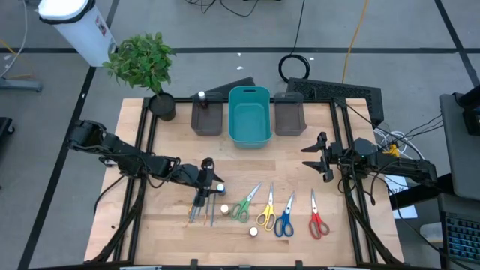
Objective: Pick & Place Paint Supplies
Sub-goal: Put the blue paint bottle into the left black bin
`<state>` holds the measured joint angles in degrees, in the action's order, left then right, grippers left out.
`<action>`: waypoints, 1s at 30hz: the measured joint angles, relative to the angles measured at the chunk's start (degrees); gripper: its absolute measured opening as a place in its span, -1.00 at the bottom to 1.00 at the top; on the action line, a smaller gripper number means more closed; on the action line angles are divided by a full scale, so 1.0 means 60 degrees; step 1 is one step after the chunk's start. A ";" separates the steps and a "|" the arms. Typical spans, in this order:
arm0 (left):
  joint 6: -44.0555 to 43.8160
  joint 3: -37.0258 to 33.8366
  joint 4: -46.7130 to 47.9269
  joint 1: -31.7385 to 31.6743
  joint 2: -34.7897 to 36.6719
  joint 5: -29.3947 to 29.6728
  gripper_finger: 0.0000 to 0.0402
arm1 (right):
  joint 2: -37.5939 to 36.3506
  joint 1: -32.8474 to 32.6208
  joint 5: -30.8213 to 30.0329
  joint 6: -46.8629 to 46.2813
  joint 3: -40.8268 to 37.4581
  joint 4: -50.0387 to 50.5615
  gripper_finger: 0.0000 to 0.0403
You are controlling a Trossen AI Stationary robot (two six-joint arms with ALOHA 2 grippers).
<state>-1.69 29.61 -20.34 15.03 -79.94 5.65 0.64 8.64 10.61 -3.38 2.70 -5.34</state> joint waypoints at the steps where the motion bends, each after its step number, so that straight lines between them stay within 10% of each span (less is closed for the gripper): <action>1: 0.0000 0.0000 -0.0027 0.0000 0.0000 -0.0003 -0.06 | 0.0000 -0.0002 0.0000 0.0000 0.0001 -0.0001 0.05; 30: -0.1001 0.0000 0.0067 -0.0286 0.0199 0.0644 -0.32 | 0.0000 0.0000 0.0000 0.0000 0.0001 0.0000 0.05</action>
<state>-7.70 29.61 -19.94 13.31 -78.75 9.52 0.64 8.64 10.61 -3.38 2.71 -5.34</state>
